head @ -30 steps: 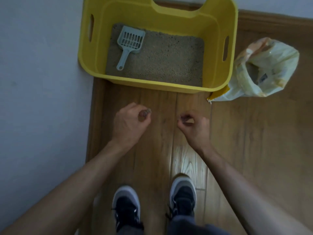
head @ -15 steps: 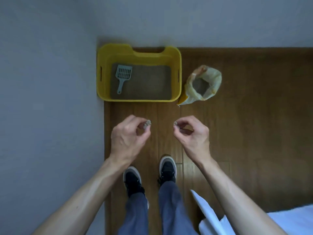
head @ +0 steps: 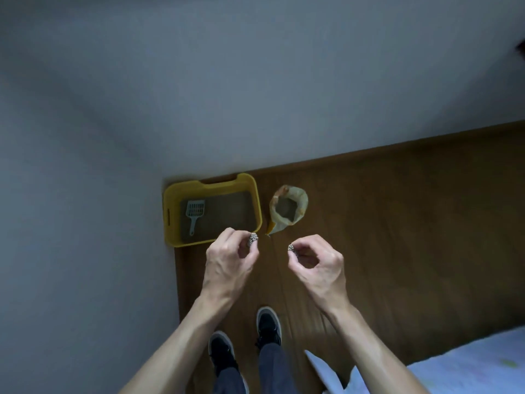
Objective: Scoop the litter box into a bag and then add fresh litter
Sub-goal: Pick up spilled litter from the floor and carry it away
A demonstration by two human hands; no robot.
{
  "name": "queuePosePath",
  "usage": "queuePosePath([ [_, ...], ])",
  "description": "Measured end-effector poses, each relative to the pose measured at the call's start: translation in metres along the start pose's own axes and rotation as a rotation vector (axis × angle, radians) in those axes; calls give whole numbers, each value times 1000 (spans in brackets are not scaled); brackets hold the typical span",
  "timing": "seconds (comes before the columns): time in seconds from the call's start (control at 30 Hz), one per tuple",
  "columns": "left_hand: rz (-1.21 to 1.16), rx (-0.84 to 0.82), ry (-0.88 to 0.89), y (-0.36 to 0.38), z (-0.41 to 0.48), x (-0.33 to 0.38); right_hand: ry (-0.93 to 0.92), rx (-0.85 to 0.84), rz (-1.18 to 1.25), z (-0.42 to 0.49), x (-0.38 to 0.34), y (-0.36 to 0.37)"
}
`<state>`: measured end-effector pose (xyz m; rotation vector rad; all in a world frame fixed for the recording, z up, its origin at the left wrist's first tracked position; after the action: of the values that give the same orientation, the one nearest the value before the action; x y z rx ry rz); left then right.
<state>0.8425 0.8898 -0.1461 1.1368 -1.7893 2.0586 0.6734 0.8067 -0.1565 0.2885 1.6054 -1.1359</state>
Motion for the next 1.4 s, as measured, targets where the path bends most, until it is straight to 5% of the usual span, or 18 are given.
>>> queuePosePath([
  [0.4, -31, -190, 344, -3, -4, 162, 129, 377, -52, -75, -37, -153],
  [0.8, -106, -409, 781, 20, -69, 289, 275, 837, -192, -234, -98, -228],
  [1.4, -261, -802, 1327, 97, -356, 492, 603, 1333, -265, -598, -149, -272],
])
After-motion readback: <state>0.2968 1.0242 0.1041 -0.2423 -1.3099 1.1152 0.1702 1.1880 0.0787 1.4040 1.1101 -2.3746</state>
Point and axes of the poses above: each hand's wrist, its own z-axis towards the middle knuckle, its own y-axis out of the palm, x = y × z, the point moved 8 cm from there along z, towards the middle knuckle, and after that the axes turned 11 degrees about -x, right-handed, at the moved point
